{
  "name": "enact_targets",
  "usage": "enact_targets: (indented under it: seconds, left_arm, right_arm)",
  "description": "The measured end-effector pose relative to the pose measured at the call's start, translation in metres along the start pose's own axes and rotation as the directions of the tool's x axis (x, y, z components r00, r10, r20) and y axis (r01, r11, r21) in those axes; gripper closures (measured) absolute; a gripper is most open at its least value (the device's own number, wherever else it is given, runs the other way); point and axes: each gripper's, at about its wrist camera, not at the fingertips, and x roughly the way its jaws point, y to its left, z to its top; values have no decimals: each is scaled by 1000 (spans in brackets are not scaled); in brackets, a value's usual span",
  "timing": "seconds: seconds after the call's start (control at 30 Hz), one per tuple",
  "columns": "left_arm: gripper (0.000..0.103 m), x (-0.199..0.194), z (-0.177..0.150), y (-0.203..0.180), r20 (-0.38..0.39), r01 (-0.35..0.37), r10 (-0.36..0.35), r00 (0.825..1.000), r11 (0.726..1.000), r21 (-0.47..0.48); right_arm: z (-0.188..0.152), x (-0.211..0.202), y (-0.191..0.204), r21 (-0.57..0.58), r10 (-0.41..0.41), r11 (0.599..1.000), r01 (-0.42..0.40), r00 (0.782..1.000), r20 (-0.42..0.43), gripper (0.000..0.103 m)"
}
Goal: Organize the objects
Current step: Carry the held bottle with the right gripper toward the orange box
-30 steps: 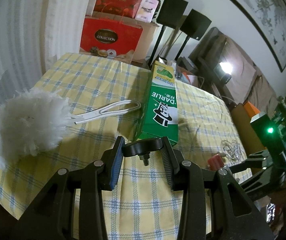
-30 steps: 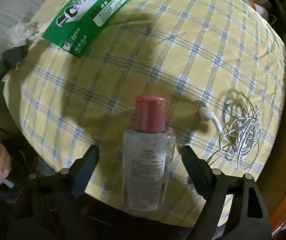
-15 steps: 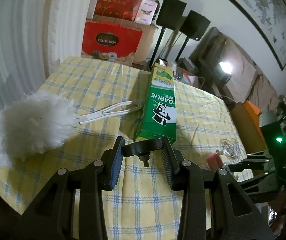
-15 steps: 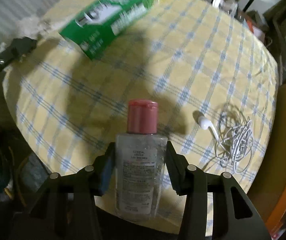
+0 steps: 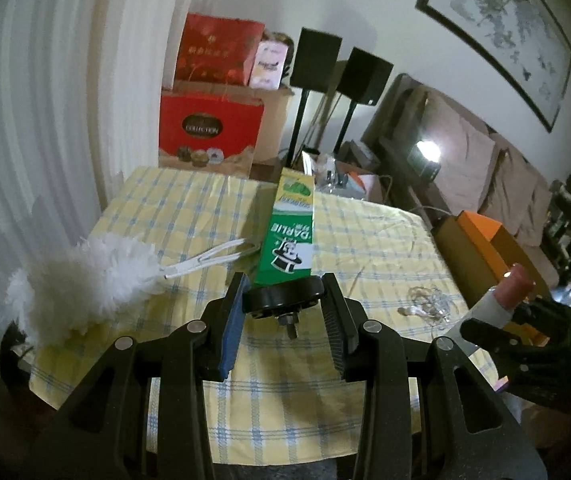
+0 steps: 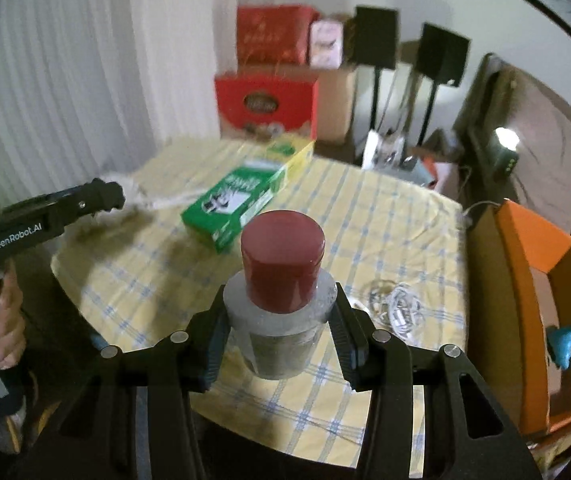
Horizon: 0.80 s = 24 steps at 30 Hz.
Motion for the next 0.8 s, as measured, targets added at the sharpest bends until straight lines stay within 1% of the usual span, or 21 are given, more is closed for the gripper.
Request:
enact_targets:
  seconds: [0.03,0.1,0.17,0.23,0.3,0.33,0.43,0.57,0.67,0.8]
  left_arm:
    - [69,-2,1,-4,1,1,-1,1000,1000,8]
    - [69,-5,1,-8,5,0,0,1000,1000,20]
    - [69,-9,1,-13,9,-3,2,1000,999,36]
    - [69,-11,0,-16,12,-14,13,1000,999,50]
    - [69,-10,-1,-19,10,-26,25,1000,998,65]
    - [69,-9,-2,-20,5,-25,24,1000,997,74]
    - [69,-3,-5,-29,-7,-33,34,999,994,103]
    - [69,5,-9,-45,-24,-47,50,998,990,130]
    - [69,8,-12,-59,-22,-49,53,998,986,159]
    - [69,12,-16,-76,-13,-55,59,998,978,203]
  right_arm:
    - [-5,-1,-1,20,-6,1000,6,1000,27,56]
    - [-9,-6,-4,37,-12,999,10,999,51,56]
    - [-14,-15,-10,81,29,996,-36,996,87,56]
    - [-17,-22,-13,100,42,993,-54,992,122,56]
    - [-21,-31,-13,92,19,995,-36,984,175,56]
    - [-23,-38,-11,81,-4,997,-13,978,208,56]
    - [-29,-47,-6,53,-42,998,29,966,255,56]
    - [-36,-49,-6,47,-72,997,62,956,285,56]
    - [-40,-50,-9,60,-58,997,42,950,308,56]
    - [-40,-53,-9,55,-76,997,60,936,343,56]
